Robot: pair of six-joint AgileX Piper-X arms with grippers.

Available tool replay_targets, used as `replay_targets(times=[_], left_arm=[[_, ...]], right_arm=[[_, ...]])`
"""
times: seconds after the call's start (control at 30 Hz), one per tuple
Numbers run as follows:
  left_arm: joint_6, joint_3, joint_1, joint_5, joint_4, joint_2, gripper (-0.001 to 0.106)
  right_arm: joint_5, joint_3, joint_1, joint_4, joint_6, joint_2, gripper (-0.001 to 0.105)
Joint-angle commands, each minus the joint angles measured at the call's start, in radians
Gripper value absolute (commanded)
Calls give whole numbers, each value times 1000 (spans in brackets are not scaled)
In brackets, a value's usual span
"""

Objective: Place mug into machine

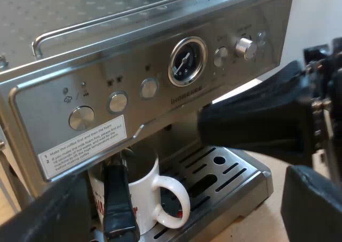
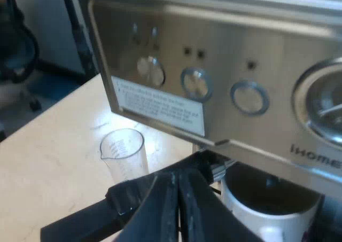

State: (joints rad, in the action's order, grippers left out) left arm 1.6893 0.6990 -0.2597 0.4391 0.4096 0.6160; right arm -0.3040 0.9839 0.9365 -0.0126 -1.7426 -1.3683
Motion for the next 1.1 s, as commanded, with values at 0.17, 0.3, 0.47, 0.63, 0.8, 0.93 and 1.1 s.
replay_targets(times=[0.17,0.3,0.47,0.63,0.8,0.93,1.1], left_arm=[[12,8,-5,7,-17,-2,73],[12,8,-5,7,-17,-2,73],[12,8,-5,7,-17,-2,73],[12,8,-5,7,-17,-2,73],[12,8,-5,7,-17,-2,73],[4,8,-5,7,-17,-2,73],[4,8,-5,7,-17,1,73]], right_arm=[[-14,83,-5,-14,-35,-53,0],[-42,95,-8,-13,-35,-79,0],[-80,95,-17,-23,-16,-96,0],[-88,95,-34,-59,-11,-108,0],[-81,96,-48,-60,-3,-120,0],[-79,98,-55,-67,-3,-127,0],[-72,98,-59,-81,-3,-130,0]])
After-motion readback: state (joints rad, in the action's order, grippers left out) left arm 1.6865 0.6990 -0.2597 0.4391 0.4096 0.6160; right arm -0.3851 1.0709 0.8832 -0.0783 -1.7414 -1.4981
